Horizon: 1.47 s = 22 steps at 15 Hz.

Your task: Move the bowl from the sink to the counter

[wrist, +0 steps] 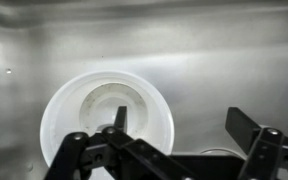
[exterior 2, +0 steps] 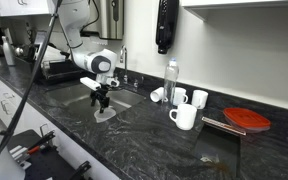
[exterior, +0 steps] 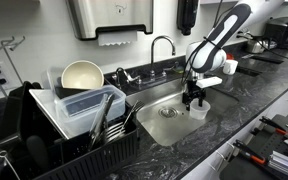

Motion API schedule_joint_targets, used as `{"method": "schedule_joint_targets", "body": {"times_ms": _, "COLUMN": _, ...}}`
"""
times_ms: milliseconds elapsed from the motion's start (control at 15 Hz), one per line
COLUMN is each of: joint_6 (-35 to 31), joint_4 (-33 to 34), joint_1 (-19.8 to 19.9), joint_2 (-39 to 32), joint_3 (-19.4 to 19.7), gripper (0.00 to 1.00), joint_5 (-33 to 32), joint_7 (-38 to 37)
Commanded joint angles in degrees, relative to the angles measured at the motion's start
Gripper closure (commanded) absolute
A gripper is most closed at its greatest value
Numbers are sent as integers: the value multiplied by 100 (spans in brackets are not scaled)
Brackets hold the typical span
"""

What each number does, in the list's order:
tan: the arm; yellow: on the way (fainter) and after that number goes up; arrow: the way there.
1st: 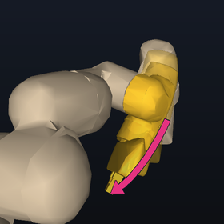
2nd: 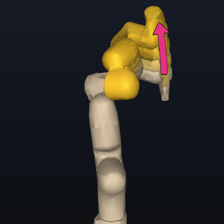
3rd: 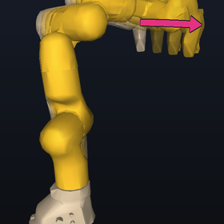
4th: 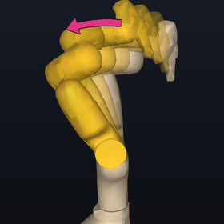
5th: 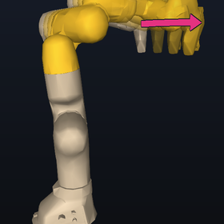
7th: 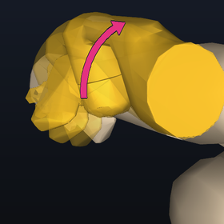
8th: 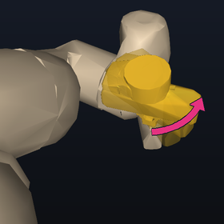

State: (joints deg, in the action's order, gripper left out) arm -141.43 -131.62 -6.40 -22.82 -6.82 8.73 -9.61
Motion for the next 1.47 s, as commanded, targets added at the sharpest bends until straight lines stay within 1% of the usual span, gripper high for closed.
{"method": "schedule_joint_targets", "body": {"times_ms": 0, "joint_6": 154, "joint_4": 294, "joint_1": -63, "joint_2": -265, "joint_3": 39, "gripper": 0, "joint_5": -87, "joint_7": 61}}
{"method": "schedule_joint_targets", "body": {"times_ms": 200, "joint_6": 165, "joint_4": 396, "joint_1": -73, "joint_2": -407, "joint_3": 70, "gripper": 0, "joint_5": -119, "joint_7": 52}}
{"method": "schedule_joint_targets", "body": {"times_ms": 267, "joint_6": 164, "joint_4": 415, "joint_1": -71, "joint_2": -448, "joint_3": 84, "gripper": 5, "joint_5": -135, "joint_7": 53}}
{"method": "schedule_joint_targets", "body": {"times_ms": 333, "joint_6": 137, "joint_4": 414, "joint_1": -62, "joint_2": -469, "joint_3": 86, "gripper": 26, "joint_5": -139, "joint_7": 73}}
{"method": "schedule_joint_targets", "body": {"times_ms": 400, "joint_6": 122, "joint_4": 415, "joint_1": -54, "joint_2": -484, "joint_3": 89, "gripper": 30, "joint_5": -139, "joint_7": 90}}
{"method": "schedule_joint_targets", "body": {"times_ms": 467, "joint_6": 115, "joint_4": 420, "joint_1": -53, "joint_2": -493, "joint_3": 94, "gripper": 31, "joint_5": -145, "joint_7": 91}}
{"method": "schedule_joint_targets", "body": {"times_ms": 600, "joint_6": 109, "joint_4": 434, "joint_1": -46, "joint_2": -502, "joint_3": 92, "gripper": 44, "joint_5": -143, "joint_7": 99}}
{"method": "schedule_joint_targets", "body": {"times_ms": 667, "joint_6": 100, "joint_4": 429, "joint_1": -51, "joint_2": -491, "joint_3": 98, "gripper": 53, "joint_5": -155, "joint_7": 94}}
{"method": "schedule_joint_targets", "body": {"times_ms": 867, "joint_6": 90, "joint_4": 411, "joint_1": -58, "joint_2": -470, "joint_3": 116, "gripper": 73, "joint_5": -180, "joint_7": 84}}
{"method": "schedule_joint_targets", "body": {"times_ms": 1067, "joint_6": 71, "joint_4": 365, "joint_1": -80, "joint_2": -435, "joint_3": 187, "gripper": 94, "joint_5": -296, "joint_7": 26}}
{"method": "schedule_joint_targets", "body": {"times_ms": 1133, "joint_6": 60, "joint_4": 338, "joint_1": -105, "joint_2": -416, "joint_3": 233, "gripper": 99, "joint_5": -377, "joint_7": -7}}
{"method": "schedule_joint_targets", "body": {"times_ms": 1267, "joint_6": 72, "joint_4": 299, "joint_1": -106, "joint_2": -367, "joint_3": 276, "gripper": 100, "joint_5": -476, "joint_7": -12}}
{"method": "schedule_joint_targets", "body": {"times_ms": 1333, "joint_6": 93, "joint_4": 275, "joint_1": -107, "joint_2": -311, "joint_3": 285, "gripper": 98, "joint_5": -524, "joint_7": -14}}
{"method": "schedule_joint_targets", "body": {"times_ms": 1400, "joint_6": 99, "joint_4": 239, "joint_1": -121, "joint_2": -258, "joint_3": 295, "gripper": 98, "joint_5": -583, "joint_7": -11}}
